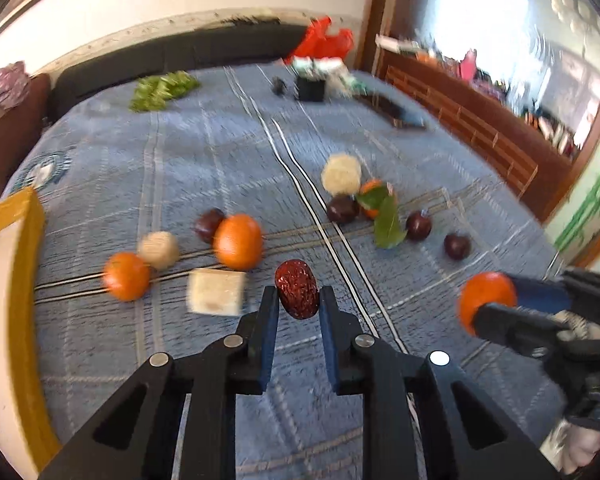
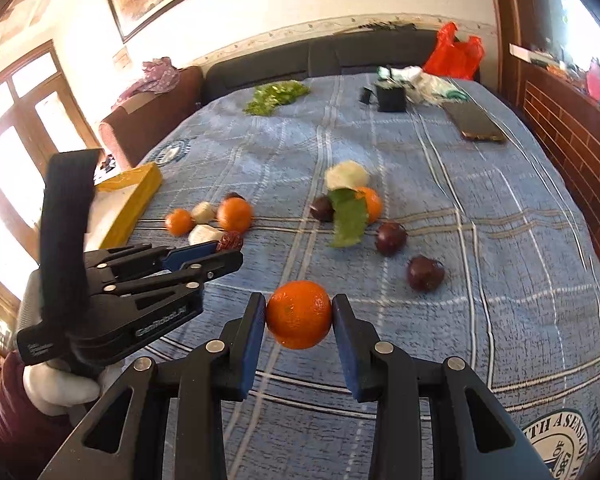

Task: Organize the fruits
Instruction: 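Carry both fruits to the white tray and open both tools to drop them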

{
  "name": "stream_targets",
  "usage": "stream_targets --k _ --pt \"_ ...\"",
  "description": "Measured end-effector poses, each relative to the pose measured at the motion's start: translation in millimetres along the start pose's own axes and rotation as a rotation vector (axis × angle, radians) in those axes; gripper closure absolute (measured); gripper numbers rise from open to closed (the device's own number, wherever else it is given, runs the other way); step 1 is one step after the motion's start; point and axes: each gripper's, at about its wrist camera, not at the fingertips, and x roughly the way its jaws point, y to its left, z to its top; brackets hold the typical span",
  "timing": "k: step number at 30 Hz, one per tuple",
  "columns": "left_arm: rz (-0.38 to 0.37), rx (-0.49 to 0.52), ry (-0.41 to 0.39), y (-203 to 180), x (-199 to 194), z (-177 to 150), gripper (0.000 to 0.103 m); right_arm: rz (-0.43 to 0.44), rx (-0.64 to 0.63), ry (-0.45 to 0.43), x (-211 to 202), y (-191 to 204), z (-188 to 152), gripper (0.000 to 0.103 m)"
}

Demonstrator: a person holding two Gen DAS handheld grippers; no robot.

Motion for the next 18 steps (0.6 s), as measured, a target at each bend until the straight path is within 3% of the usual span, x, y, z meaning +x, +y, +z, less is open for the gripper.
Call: stream_targets --k 4,8,11,14,18 --pt "0.023 -0.109 -0.084 35.8 -58.0 1.0 0.083 0.051 -0.078 -0.015 -3.7 35.3 13.5 0.065" --pt "0.180 -0.201 -0.135 93.8 -111.9 -7.2 0.083 0.144 -0.166 -0.022 0.8 87.6 30.7 0.065" --pt "0.340 -0.259 -0.123 139.5 -131.6 -21.8 0.083 0.253 -0.218 -0.008 11.5 136.0 42.5 0.065" --pt "0.422 -0.348 -0.069 185.6 -135.7 -42.8 0.083 0.358 -0.257 0.039 33.8 184.4 46.7 0.065" --pt "0.487 -0.428 -0.022 227.5 -133.1 -69.2 0.083 0.424 -0.303 0.141 80.9 244.4 38.2 0.065"
